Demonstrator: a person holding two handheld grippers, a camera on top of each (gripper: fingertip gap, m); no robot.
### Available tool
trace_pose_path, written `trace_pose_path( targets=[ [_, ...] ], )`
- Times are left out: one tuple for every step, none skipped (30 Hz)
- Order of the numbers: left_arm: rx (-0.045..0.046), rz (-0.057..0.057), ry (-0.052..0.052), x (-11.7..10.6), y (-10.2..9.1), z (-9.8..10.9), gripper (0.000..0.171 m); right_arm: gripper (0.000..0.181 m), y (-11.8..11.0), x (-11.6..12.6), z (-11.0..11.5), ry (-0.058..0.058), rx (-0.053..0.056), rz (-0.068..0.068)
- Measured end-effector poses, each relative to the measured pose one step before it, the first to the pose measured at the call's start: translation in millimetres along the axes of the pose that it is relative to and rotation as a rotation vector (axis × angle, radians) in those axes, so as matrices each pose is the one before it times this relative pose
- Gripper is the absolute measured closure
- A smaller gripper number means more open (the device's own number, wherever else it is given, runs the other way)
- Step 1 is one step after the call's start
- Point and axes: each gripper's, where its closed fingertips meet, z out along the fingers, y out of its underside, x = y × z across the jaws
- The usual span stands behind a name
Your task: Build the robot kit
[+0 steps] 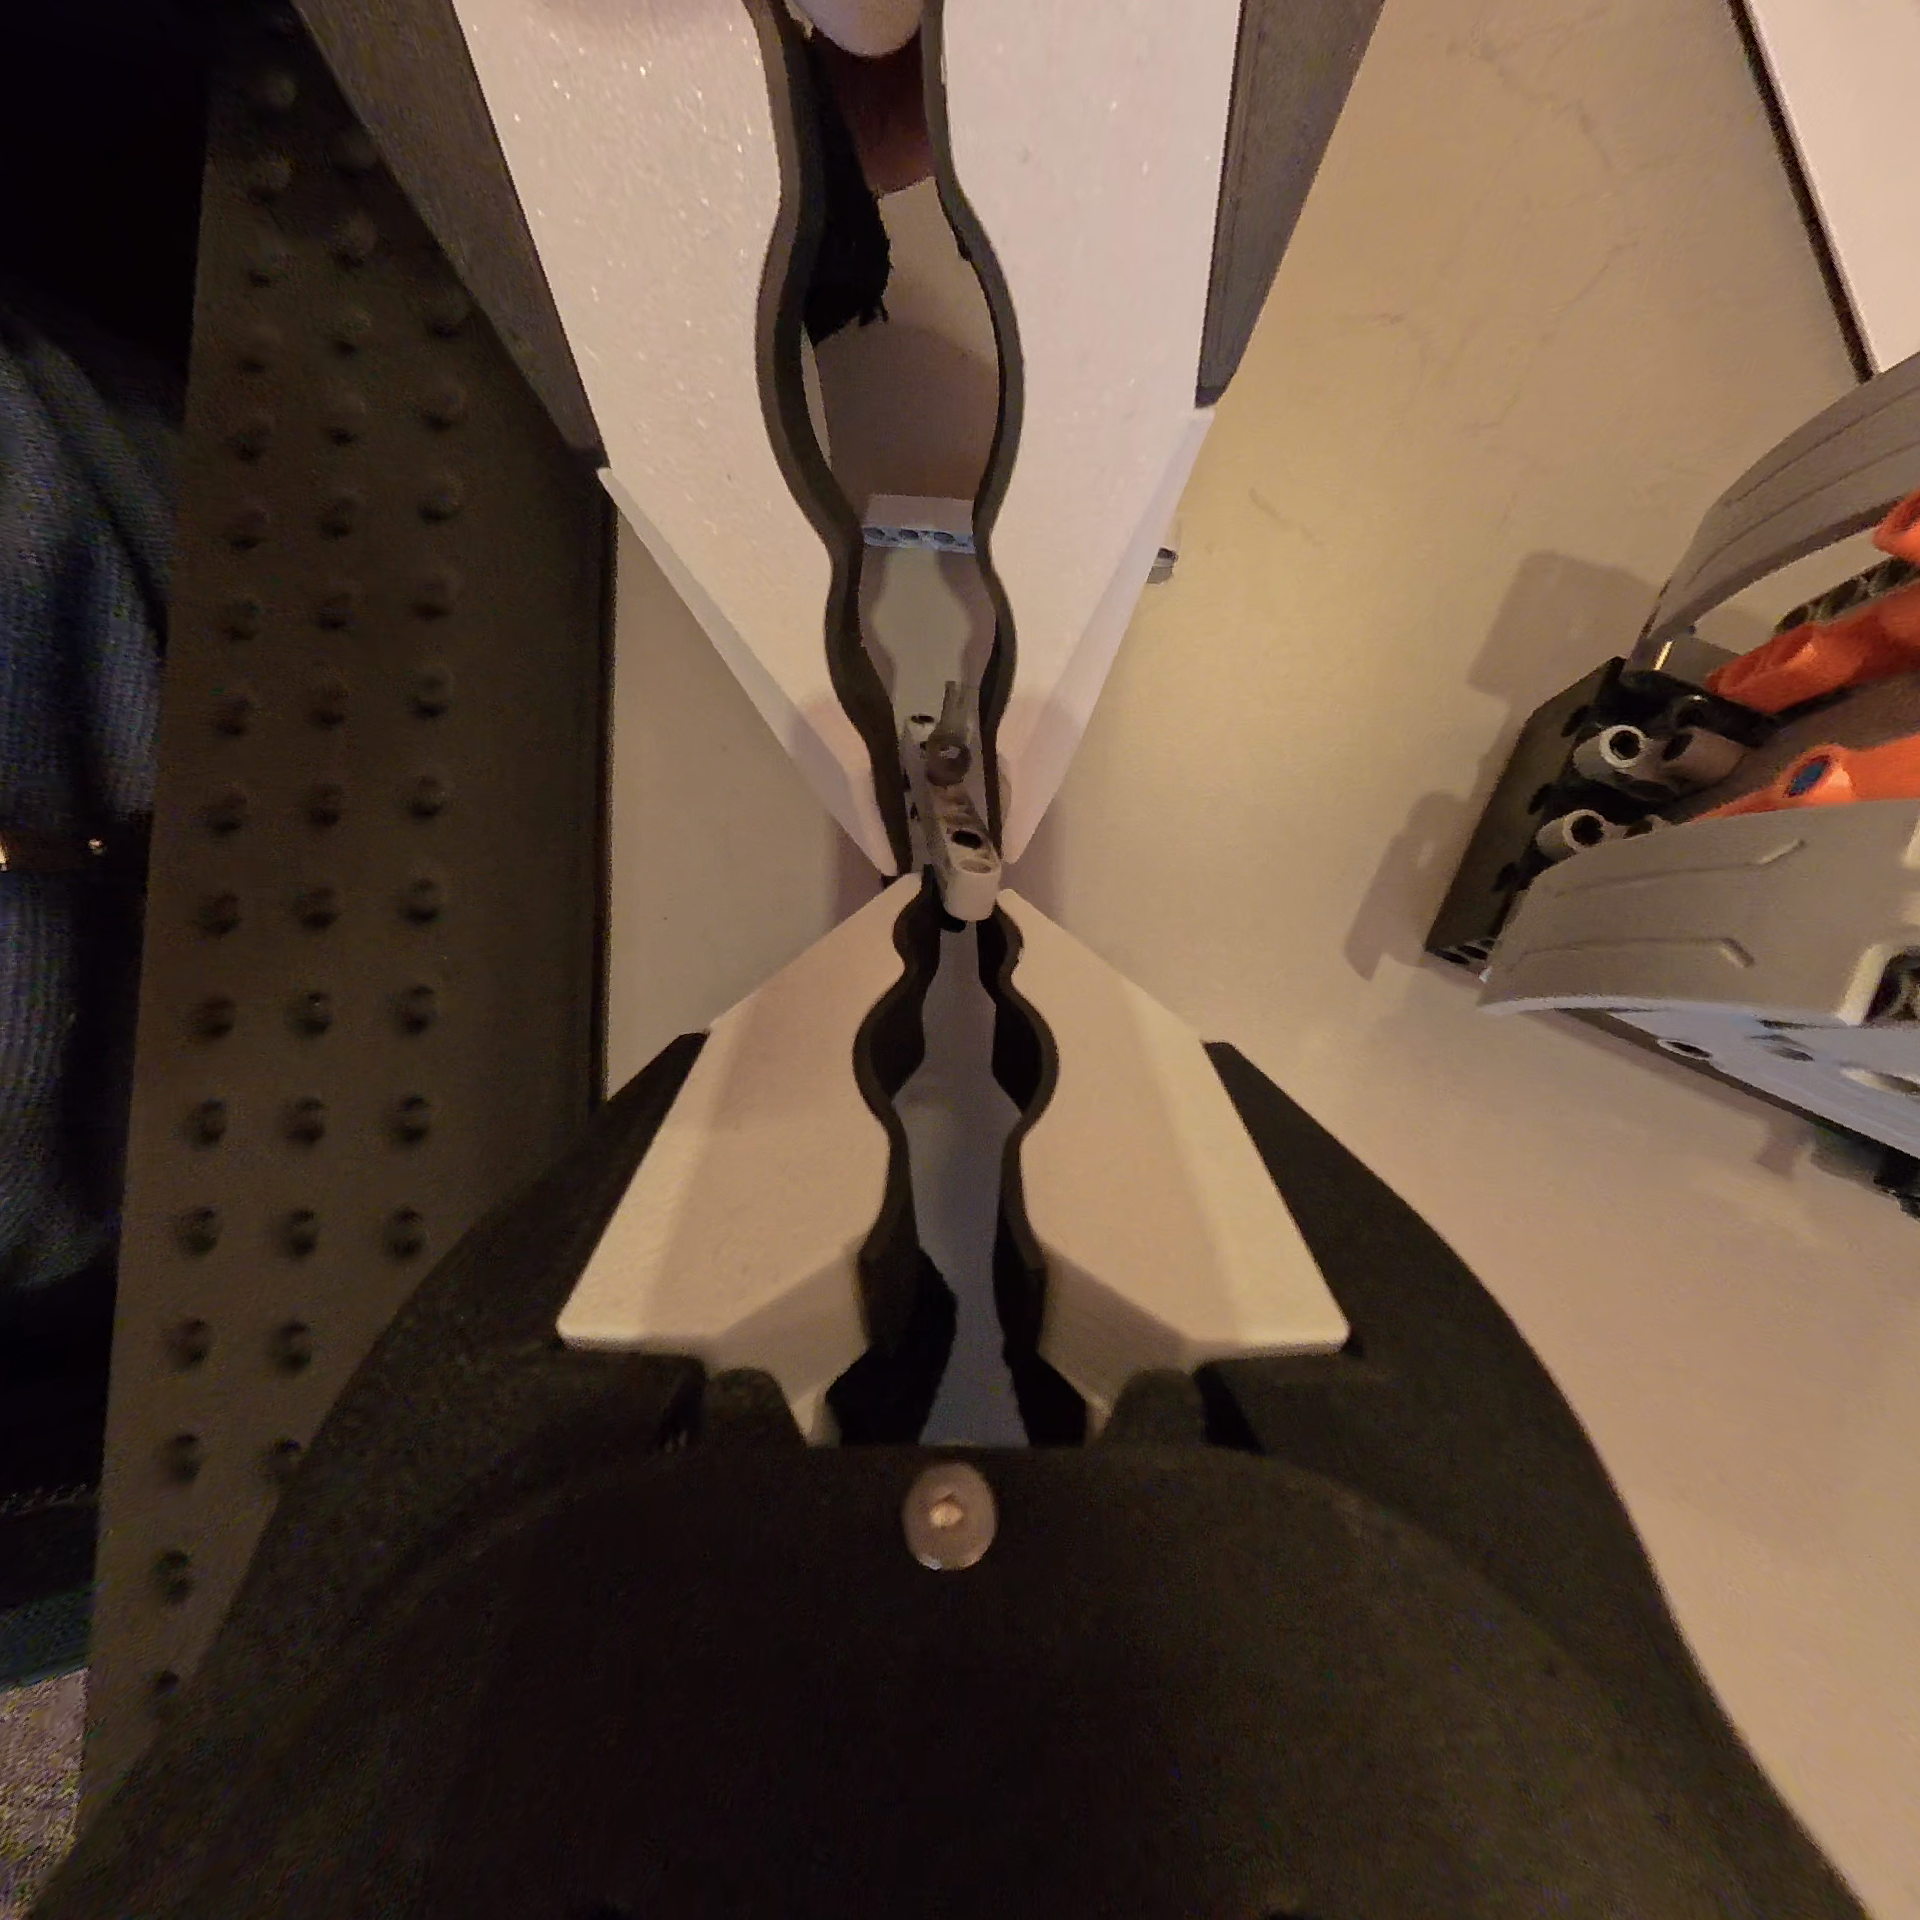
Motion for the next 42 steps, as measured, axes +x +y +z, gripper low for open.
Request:
trace_pose_path(
  targets=[
    [-0.00215, -0.0011, -0.0075, -0.98, 0.51, 0.06, 0.164, 0.178, 0.22, 0.36, 0.31, 0.0038, -0.0016, -0.0015],
    [0.00336, 0.0010, 0.0014, 0.18, -0.33, -0.33, 0.164, 0.178, -0.13, -0.26, -0.12, 0.0004, 0.0006, -0.0028],
    [0.00627, -0.0047, 0.0069, 0.42, -1.03, -0.44, 0.164, 0.178, -0.33, -0.23, -0.31, 0.0004, -0.0003, -0.0021],
    [0.00025, -0.0036, 0.0018, -0.21, -0.31, -0.30, 0.164, 0.178, -0.41, 0.26, -0.39, 0.0034, -0.0005, -0.0014],
    [0.00302, 0.0015, 0.0021, 0.22, -0.52, -0.40, 0.164, 0.178, -0.30, -0.13, -0.39, 0.0014, 0.0007, -0.0017],
    [0.00417, -0.0009, 0.0043, 0.33, -0.47, -0.13, 0.164, 0.178, -0.26, -0.08, -0.52, 0.0023, 0.0002, -0.0027],
    [0.00383, -0.0012, 0.0008, -0.29, -0.39, -0.48, 0.164, 0.178, -0.32, 0.09, -0.32, 0.0035, -0.0002, -0.0023],
    [0.00324, -0.0004, 0.0061, 0.56, -0.56, -0.40, 0.164, 0.178, -0.30, -0.64, -0.15, -0.0008, -0.0010, -0.0035],
    [0.00052, 0.0013, 0.0108, 1.50, -0.02, -0.31, 0.164, 0.178, -0.23, -1.04, -0.15, -0.0015, -0.0012, -0.0076],
    [0.00255, 0.0005, 0.0053, 0.60, -0.23, -0.25, 0.164, 0.178, -0.32, -0.42, -0.26, 0.0027, -0.0007, -0.0057],
    [0.00316, 0.0009, 0.0045, 0.37, -0.27, -0.41, 0.164, 0.178, -0.51, -0.23, -0.16, 0.0026, -0.0001, -0.0027],
    [0.00246, 0.0028, 0.0079, 1.31, -0.31, -0.27, 0.165, 0.178, -0.24, -0.62, -0.19, -0.0006, -0.0016, -0.0033],
    [-0.00046, 0.0019, 0.0017, 0.36, 0.25, -0.06, 0.165, 0.178, -0.13, -0.23, -0.09, 0.0033, -0.0027, -0.0046],
    [0.00037, -0.0028, -0.0010, -0.26, 0.05, -0.41, 0.166, 0.178, -0.07, -0.22, -0.09, 0.0028, -0.0015, -0.0028],
    [0.00482, -0.0005, -0.0003, 0.31, -0.66, -0.96, 0.167, 0.178, -0.87, -0.65, -0.68, -0.0018, 0.0056, 0.0002],
    [0.01147, 0.0054, -0.0026, 0.50, -1.81, -1.37, 0.167, 0.178, -1.19, -0.30, -1.73, -0.0001, 0.0081, 0.0012],
    [0.01549, 0.0053, -0.0067, -0.14, -2.12, -1.57, 0.167, 0.178, -1.00, 0.30, -2.69, 0.0039, 0.0080, 0.0022],
    [0.01366, -0.0053, -0.0009, -0.33, -1.70, -1.75, 0.167, 0.178, -0.74, 0.72, -2.74, 0.0039, 0.0089, 0.0034],
    [0.01072, -0.0085, 0.0053, -0.01, -0.65, -1.73, 0.167, 0.178, 0.26, 1.63, -2.98, 0.0069, 0.0056, 0.0049],
    [0.00625, -0.0059, -0.0057, -1.38, 0.18, -1.53, 0.167, 0.177, 0.62, 2.14, -3.73, 0.0084, 0.0055, 0.0064],
    [0.00026, -0.0044, -0.0013, -0.53, 1.19, -0.89, 0.167, 0.177, -0.64, 2.65, -4.81, 0.0119, 0.0154, 0.0074],
    [0.00090, -0.0061, 0.0044, 0.51, 1.25, -0.09, 0.167, 0.177, -2.11, 1.70, -5.31, 0.0069, 0.0220, 0.0080],
    [0.00466, -0.0043, 0.0027, 0.37, 0.68, 0.41, 0.167, 0.177, -1.71, 0.74, -4.81, 0.0056, 0.0177, 0.0032],
    [-0.00109, -0.0024, 0.0027, 0.45, 1.14, 0.45, 0.167, 0.178, -1.49, 1.36, -4.02, 0.0112, 0.0140, -0.0001],
    [-0.00111, 0.0006, 0.0009, 0.13, 0.97, 0.36, 0.167, 0.178, -2.57, 0.15, -2.52, 0.0018, 0.0190, 0.0017],
    [0.00032, -0.0017, 0.0001, -0.33, 0.53, 0.36, 0.167, 0.177, -2.71, -1.94, -0.71, -0.0114, 0.0175, 0.0007],
    [0.00495, -0.0045, 0.0014, -0.43, -0.28, 0.19, 0.167, 0.177, 0.06, -2.23, 1.18, -0.0129, -0.0003, -0.0032],
    [0.00780, -0.0049, 0.0081, 0.50, -0.80, -0.11, 0.167, 0.177, 2.66, -1.67, 2.03, -0.0087, -0.0144, -0.0058],
    [0.00696, -0.0036, 0.0061, 0.50, -0.83, -0.27, 0.167, 0.177, 1.88, -1.85, 2.11, -0.0107, -0.0071, -0.0047],
    [0.00181, 0.0021, -0.0022, -0.20, -0.08, -0.21, 0.167, 0.177, 1.03, -0.86, 1.45, -0.0056, -0.0047, 0.0017],
    [0.00252, 0.0028, -0.0055, -0.39, -0.19, -0.26, 0.167, 0.177, 1.07, 0.62, -0.21, 0.0018, -0.0048, 0.0002],
    [0.00605, 0.0005, -0.0006, 0.16, -0.47, -0.50, 0.167, 0.177, -0.62, -0.10, -2.43, -0.0026, 0.0081, -0.0014],
    [0.01033, -0.0007, -0.0054, -0.54, -0.94, -0.89, 0.167, 0.178, -2.97, -0.53, -3.29, -0.0049, 0.0219, 0.0023],
    [0.01159, 0.0008, 0.0004, 0.32, -1.30, -0.89, 0.167, 0.177, -2.65, -0.52, -2.12, -0.0045, 0.0166, 0.0039],
    [-0.00182, -0.0061, 0.0090, 1.07, 0.15, 0.24, 0.167, 0.177, 0.03, -0.59, 0.01, -0.0019, -0.0017, -0.0018],
    [-0.00143, -0.0047, 0.0008, -0.43, 0.26, 0.68, 0.167, 0.177, 1.28, -0.86, 1.39, -0.0024, -0.0090, -0.0039],
    [0.00454, 0.0011, -0.0023, -0.31, -0.25, 0.65, 0.167, 0.177, 0.07, -1.16, 1.49, -0.0034, -0.0015, -0.0022],
    [-0.00243, -0.0030, 0.0077, 1.08, 0.48, 0.61, 0.167, 0.177, -0.55, -0.62, 0.66, -0.0017, 0.0018, -0.0011],
    [0.00038, -0.0029, 0.0010, -0.05, 0.25, 0.22, 0.167, 0.177, -1.54, -0.45, -0.05, -0.0030, 0.0081, 0.0016],
    [0.00393, -0.0040, -0.0044, -0.97, -0.50, -0.08, 0.167, 0.178, -1.94, -0.16, -0.41, -0.0028, 0.0115, 0.0048],
    [0.00081, -0.0021, -0.0010, -0.30, -0.21, -0.21, 0.167, 0.178, -1.10, 0.12, -0.27, -0.0009, 0.0062, 0.0026],
    [0.00094, 0.0019, 0.0002, 0.21, -0.14, -0.03, 0.167, 0.178, -0.43, -0.10, -0.19, -0.0005, 0.0025, 0.0000]
  ],
)
